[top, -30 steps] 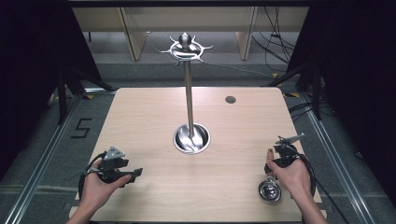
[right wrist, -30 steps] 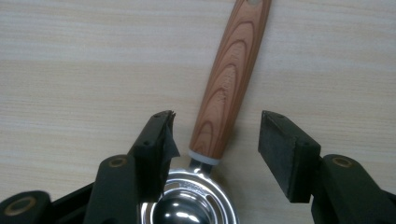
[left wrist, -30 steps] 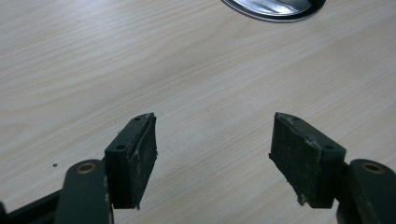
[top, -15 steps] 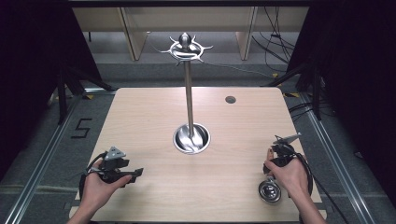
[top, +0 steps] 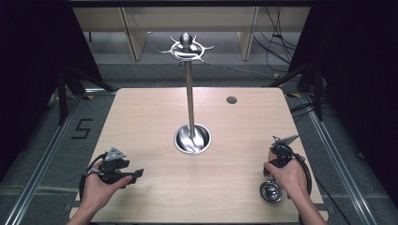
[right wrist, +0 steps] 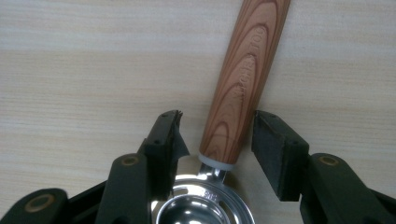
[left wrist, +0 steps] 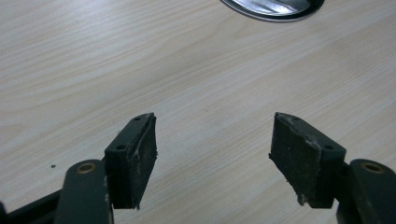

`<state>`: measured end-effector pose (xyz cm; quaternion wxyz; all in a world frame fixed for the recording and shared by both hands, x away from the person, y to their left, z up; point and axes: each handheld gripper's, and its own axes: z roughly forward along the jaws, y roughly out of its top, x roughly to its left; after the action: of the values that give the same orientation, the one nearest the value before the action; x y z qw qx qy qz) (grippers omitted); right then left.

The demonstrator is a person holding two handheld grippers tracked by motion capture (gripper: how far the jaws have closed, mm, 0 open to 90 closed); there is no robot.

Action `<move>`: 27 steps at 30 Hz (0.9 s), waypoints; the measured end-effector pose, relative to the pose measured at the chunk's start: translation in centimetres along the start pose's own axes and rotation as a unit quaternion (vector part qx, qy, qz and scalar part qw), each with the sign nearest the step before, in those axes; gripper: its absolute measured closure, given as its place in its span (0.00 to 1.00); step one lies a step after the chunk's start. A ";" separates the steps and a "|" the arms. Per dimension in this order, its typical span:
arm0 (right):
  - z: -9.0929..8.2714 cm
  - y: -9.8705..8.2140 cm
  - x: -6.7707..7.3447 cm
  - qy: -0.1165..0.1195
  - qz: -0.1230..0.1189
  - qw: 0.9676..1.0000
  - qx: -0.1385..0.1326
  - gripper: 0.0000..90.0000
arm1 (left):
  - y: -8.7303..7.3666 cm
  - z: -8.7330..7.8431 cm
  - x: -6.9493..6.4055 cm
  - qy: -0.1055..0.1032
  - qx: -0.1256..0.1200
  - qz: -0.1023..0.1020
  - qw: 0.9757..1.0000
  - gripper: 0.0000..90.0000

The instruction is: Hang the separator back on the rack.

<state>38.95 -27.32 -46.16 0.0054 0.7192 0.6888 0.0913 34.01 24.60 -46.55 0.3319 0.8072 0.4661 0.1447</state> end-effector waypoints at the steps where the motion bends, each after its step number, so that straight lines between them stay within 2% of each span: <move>1: 0.2 -0.2 0.3 -0.002 0.021 1.000 0.002 0.61 | 0.0 -0.1 0.1 0.001 0.001 0.003 1.000 0.34; 2: 0.2 -0.2 0.3 -0.002 0.021 1.000 0.002 0.61 | 0.0 -0.1 0.1 0.001 0.001 0.003 1.000 0.34; 3: 0.3 0.1 -0.4 -0.010 -0.015 1.000 0.014 0.61 | 0.0 0.0 0.1 0.000 0.001 0.001 1.000 0.34; 5: 0.4 0.1 -0.5 -0.012 -0.017 1.000 0.017 0.62 | -0.1 0.0 0.1 0.000 0.002 0.001 1.000 0.34; 7: 0.5 0.3 -0.3 -0.011 0.001 1.000 0.016 0.64 | 0.0 0.0 0.1 0.000 0.002 0.000 1.000 0.34; 8: 0.5 0.3 -0.3 -0.011 0.001 1.000 0.016 0.64 | 0.0 0.0 0.1 0.000 0.002 0.000 1.000 0.34; 9: 0.5 0.4 -0.5 -0.015 -0.022 0.999 0.020 0.65 | 0.0 0.0 0.1 0.001 0.005 0.004 1.000 0.34; 11: 0.6 0.4 -0.6 -0.018 -0.030 0.999 0.023 0.65 | -0.1 0.0 0.1 0.001 0.006 0.005 1.000 0.34; 12: 0.6 0.5 -0.3 -0.017 -0.012 1.000 0.017 0.66 | -0.1 0.0 0.1 0.001 0.006 0.005 1.000 0.34; 14: 0.7 0.5 -0.4 -0.020 -0.023 0.999 0.022 0.67 | -0.1 0.0 0.1 -0.001 0.004 0.001 1.000 0.34; 16: 0.8 0.5 -0.3 -0.022 -0.018 0.999 0.021 0.68 | -0.1 0.0 0.1 -0.001 0.004 0.001 1.000 0.34; 17: 0.8 0.5 -0.4 -0.023 -0.028 0.999 0.028 0.70 | -0.1 0.0 0.0 -0.001 0.004 0.001 1.000 0.34; 20: 0.9 0.6 -0.3 -0.023 -0.024 0.999 0.024 0.70 | -0.1 0.0 0.1 -0.003 0.006 0.001 1.000 0.34; 22: 0.9 0.6 -0.4 -0.023 -0.033 0.999 0.032 0.71 | -0.1 0.0 0.0 -0.001 0.004 0.001 1.000 0.34; 23: 0.9 0.7 -0.5 -0.031 -0.045 0.998 0.037 0.73 | -0.1 0.0 0.1 -0.001 0.005 0.001 1.000 0.34; 24: 0.9 0.7 -0.5 -0.031 -0.045 0.998 0.037 0.73 | -0.1 0.0 0.1 -0.001 0.005 0.001 1.000 0.34; 25: 1.0 0.6 -0.7 -0.034 -0.065 0.997 0.031 0.75 | -0.1 0.0 0.1 -0.003 0.006 0.002 1.000 0.34; 27: 1.0 0.5 -0.7 -0.034 -0.066 0.997 0.029 0.77 | -0.2 0.0 0.1 -0.002 0.006 0.001 1.000 0.34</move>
<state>39.57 -27.95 -47.17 0.0139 0.6750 0.7362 0.0462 33.94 24.70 -46.66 0.3283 0.8100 0.4651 0.1406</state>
